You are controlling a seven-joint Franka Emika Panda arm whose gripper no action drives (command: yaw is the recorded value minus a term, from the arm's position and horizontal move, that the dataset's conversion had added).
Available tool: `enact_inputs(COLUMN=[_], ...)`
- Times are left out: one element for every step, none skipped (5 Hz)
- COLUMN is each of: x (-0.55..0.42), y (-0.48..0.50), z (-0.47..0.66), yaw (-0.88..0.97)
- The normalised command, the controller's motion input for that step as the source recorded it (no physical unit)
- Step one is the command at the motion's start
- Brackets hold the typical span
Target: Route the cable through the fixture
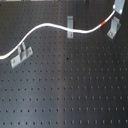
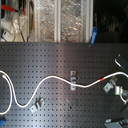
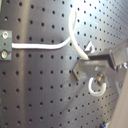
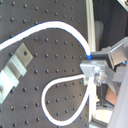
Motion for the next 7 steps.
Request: enact_inputs(x=[-0.316,-0.484,-0.585,-0.475,-0.406,-0.325,0.054], y=[0.314,0.068,-0.018,0.216,0.374,0.342,0.198], z=[0.0,0.3,0.42,0.25,0.22,0.23,0.14], yaw=[0.03,0.0,0.0,0.0,-0.04,-0.23,-0.5])
